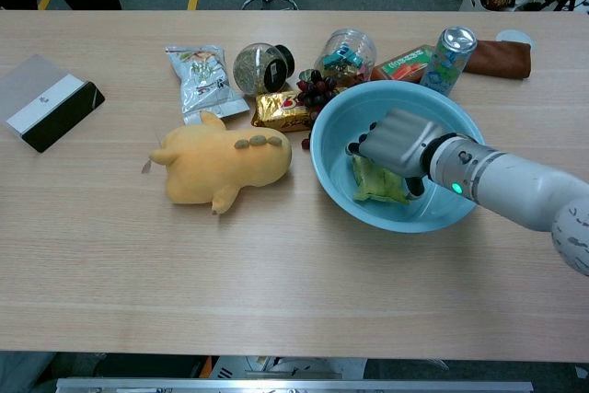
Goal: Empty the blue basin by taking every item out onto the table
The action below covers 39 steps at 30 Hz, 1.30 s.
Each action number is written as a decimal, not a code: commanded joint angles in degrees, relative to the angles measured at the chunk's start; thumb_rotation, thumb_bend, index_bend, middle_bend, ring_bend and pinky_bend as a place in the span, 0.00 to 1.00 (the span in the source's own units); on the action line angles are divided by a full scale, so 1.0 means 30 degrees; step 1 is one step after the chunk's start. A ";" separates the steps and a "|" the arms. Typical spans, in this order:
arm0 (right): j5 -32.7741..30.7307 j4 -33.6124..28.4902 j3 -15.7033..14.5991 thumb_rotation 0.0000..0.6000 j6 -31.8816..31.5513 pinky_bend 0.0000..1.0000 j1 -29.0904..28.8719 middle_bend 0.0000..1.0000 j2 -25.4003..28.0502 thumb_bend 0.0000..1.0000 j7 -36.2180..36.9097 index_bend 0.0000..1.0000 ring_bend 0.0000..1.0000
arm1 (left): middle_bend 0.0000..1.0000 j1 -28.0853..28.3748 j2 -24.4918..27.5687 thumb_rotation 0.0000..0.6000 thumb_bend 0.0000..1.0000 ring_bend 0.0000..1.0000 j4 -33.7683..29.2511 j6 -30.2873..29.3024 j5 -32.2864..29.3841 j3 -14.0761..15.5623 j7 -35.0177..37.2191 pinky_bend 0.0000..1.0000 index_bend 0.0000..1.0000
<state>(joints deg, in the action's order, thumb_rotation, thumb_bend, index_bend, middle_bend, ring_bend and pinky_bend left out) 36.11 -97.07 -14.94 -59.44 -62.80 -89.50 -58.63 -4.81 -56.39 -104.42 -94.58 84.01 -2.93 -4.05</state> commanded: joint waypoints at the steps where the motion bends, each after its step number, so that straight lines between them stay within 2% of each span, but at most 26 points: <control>1: 0.0444 0.0273 0.0008 1.00 -0.0169 0.46 0.0273 0.30 -0.0196 0.07 -0.0082 0.19 0.24 | 0.37 -0.0017 0.0013 1.00 0.34 0.29 -0.0004 0.0006 -0.0021 0.0005 0.0085 0.25 0.34; 9: 0.2466 0.1286 0.0087 1.00 -0.0547 0.55 0.1292 0.39 -0.0587 0.15 0.0192 0.39 0.36 | 0.37 0.0010 0.0045 1.00 0.34 0.29 0.0062 0.0073 -0.0068 -0.0027 0.0324 0.25 0.34; 16: 0.3387 0.1974 0.0204 1.00 -0.0430 0.58 0.1816 0.42 -0.0776 0.20 -0.0127 0.46 0.38 | 0.37 -0.0030 0.0159 1.00 0.34 0.29 0.0086 0.0045 -0.0128 -0.0055 0.0594 0.25 0.34; 25: 0.4720 0.2219 0.0642 1.00 -0.0429 0.71 0.2614 0.52 -0.0565 0.31 0.0345 0.61 0.51 | 0.36 0.0051 0.0272 1.00 0.34 0.29 0.0153 0.0136 -0.0222 -0.0160 0.0853 0.25 0.34; 32: 0.5973 0.0849 0.1149 1.00 -0.0738 0.76 0.3165 0.56 0.0785 0.33 0.1398 0.66 0.58 | 0.36 0.0131 0.0394 1.00 0.34 0.29 0.0219 0.0277 -0.0297 -0.0212 0.1055 0.25 0.34; 35: 0.6599 -0.0323 0.1725 1.00 -0.1130 0.76 0.3257 0.56 0.1875 0.33 0.2004 0.66 0.58 | 0.36 0.0180 0.0480 1.00 0.34 0.29 0.0219 0.0315 -0.0299 -0.0251 0.1098 0.25 0.34; 39: 0.6858 -0.2078 0.3029 1.00 -0.1427 0.76 0.3176 0.56 0.3536 0.33 0.2988 0.66 0.58 | 0.36 0.0175 0.0620 1.00 0.34 0.29 0.0169 0.0265 -0.0224 -0.0246 0.1110 0.25 0.34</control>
<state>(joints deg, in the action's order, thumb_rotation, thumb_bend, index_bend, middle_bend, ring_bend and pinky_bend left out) 55.96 -100.67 -8.16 -63.02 -53.21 -81.47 -51.48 -4.27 -54.56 -103.89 -93.77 83.32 -3.68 -0.73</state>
